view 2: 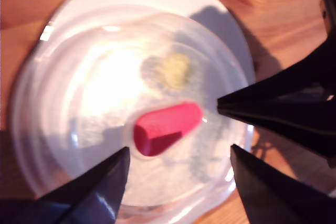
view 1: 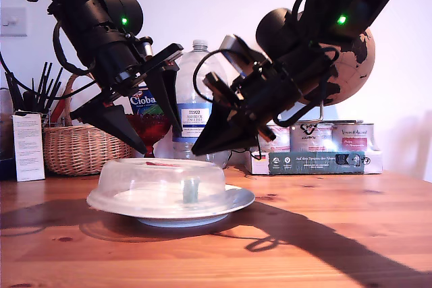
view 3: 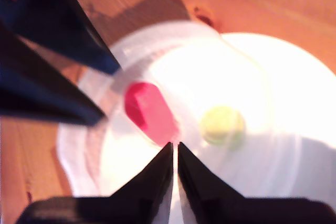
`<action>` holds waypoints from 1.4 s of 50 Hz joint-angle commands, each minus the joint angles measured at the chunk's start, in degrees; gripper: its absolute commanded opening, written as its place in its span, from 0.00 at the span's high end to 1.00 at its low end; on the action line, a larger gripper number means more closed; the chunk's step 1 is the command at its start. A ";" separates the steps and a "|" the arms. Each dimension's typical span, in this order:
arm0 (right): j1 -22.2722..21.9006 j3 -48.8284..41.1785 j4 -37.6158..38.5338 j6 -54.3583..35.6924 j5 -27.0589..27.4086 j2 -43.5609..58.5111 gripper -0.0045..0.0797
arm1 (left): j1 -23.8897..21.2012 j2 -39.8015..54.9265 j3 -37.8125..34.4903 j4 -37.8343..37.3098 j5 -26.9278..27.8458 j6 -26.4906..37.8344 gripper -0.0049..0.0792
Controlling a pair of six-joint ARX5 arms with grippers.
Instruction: Lift the plastic dome with your left arm while removing the green coffee capsule from the plate using your right arm.
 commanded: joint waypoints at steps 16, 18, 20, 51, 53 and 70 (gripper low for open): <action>0.26 -0.85 0.48 -0.57 0.02 1.14 0.96 | -0.20 2.89 -0.68 0.37 -0.33 -0.26 0.28; 0.26 -0.85 0.50 -0.57 0.02 1.14 0.96 | -0.22 2.95 -0.68 0.42 -0.33 -0.26 0.28; 0.26 -0.85 0.50 -0.57 0.02 1.14 0.96 | -0.24 2.97 -0.68 0.61 -0.20 -0.44 0.28; 0.26 -0.85 0.42 -0.59 0.02 1.14 0.96 | -1.25 3.63 -0.68 2.03 1.86 -2.23 0.29; 0.26 -0.85 0.26 -0.59 0.02 1.14 0.96 | -1.22 3.63 -0.68 2.71 2.01 -2.40 0.29; 0.26 -0.85 0.15 -0.59 0.09 1.14 0.96 | -1.33 3.63 -0.68 2.10 2.19 -2.75 0.29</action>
